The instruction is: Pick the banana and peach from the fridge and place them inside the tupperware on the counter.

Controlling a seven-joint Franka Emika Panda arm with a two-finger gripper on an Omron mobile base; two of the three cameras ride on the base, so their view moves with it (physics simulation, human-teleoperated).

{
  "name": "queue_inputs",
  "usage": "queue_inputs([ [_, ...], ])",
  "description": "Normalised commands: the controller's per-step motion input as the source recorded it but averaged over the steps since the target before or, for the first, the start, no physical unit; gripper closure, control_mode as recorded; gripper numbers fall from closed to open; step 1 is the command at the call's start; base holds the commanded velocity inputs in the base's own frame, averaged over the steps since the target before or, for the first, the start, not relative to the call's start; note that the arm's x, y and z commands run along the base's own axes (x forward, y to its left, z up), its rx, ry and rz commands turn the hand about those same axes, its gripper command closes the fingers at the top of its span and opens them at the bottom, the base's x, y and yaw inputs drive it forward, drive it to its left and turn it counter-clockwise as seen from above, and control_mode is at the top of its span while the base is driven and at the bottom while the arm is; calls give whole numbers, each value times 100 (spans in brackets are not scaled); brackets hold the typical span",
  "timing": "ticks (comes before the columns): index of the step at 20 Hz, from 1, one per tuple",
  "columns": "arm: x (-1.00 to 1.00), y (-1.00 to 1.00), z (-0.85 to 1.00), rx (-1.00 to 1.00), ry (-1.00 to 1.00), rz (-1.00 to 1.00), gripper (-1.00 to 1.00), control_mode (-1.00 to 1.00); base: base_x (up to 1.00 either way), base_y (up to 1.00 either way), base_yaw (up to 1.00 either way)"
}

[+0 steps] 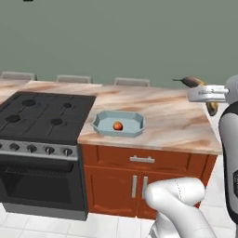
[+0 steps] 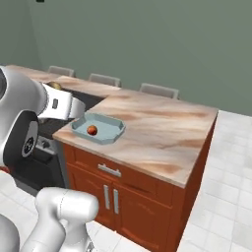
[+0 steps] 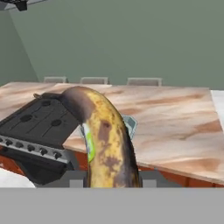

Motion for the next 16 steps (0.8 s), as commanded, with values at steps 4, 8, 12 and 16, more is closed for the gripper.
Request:
queue_inputs([
  [4, 0, 0, 0, 0, 0, 0, 100, 100, 77, 62, -8],
  [8, 0, 0, 0, 0, 0, 0, 100, 100, 62, 59, -41],
  [12, 0, 0, 0, 0, 0, 0, 100, 100, 69, 38, -62],
  [16, 0, 0, 0, 0, 0, 0, 100, 100, 70, 28, -59],
])
